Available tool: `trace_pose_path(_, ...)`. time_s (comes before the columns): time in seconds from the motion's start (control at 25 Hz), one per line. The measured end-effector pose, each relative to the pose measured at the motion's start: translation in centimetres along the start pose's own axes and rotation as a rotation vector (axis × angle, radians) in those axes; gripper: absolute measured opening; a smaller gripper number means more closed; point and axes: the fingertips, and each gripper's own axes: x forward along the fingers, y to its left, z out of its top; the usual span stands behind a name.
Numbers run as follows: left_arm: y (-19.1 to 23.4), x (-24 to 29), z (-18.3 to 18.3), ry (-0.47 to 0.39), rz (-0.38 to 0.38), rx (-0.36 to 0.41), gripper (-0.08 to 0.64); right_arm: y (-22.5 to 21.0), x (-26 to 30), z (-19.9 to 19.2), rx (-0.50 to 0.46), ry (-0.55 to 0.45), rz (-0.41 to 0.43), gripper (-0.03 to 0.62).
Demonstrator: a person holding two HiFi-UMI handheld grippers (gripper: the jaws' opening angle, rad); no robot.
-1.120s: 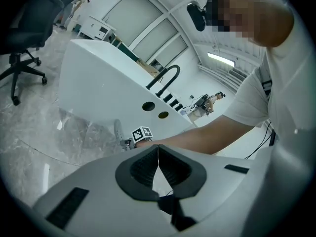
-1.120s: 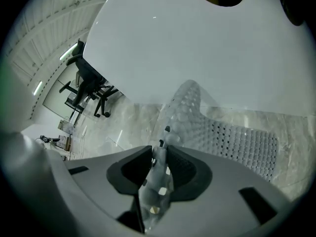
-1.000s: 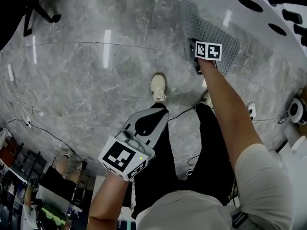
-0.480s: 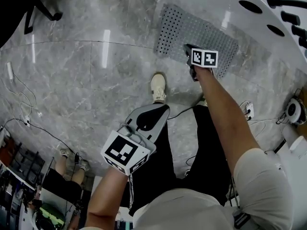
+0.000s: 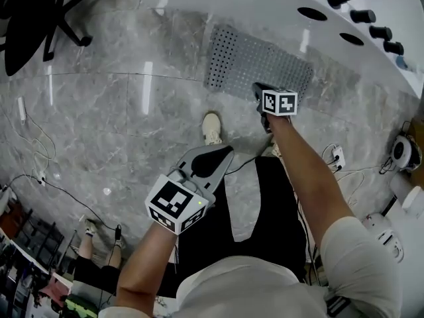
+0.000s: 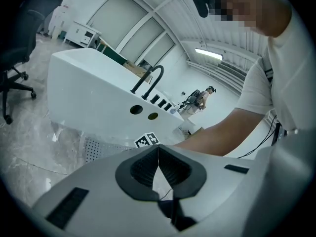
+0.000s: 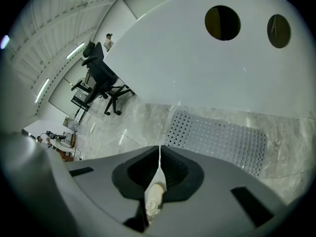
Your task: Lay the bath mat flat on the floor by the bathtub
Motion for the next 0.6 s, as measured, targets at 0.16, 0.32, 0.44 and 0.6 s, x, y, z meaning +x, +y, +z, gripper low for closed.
trace_pose_path(0.16,-2.8,0.2,0.8,0.011,-0.019,0.017,0.018,1.3,-5.0,0.1,-0.037,-0.012,0.03,0.009)
trace_pose_path(0.32,-6.7,0.9,1.8,0.029,-0.039,0.065,0.018,1.6,-11.3,0.0,-0.083,-0.018,0.049,0.009)
trace_pose_path(0.44,-9.6,1.2,2.8,0.03,-0.047,0.087,0.018,1.8,-16.6,-0.3,-0.098,-0.031,0.057,0.009)
trace_pose_path(0.6,-13.1,1.0,3.8,0.053,-0.039,0.118,0.018,3.0,-23.9,-1.2,-0.137,-0.041,0.07,0.009)
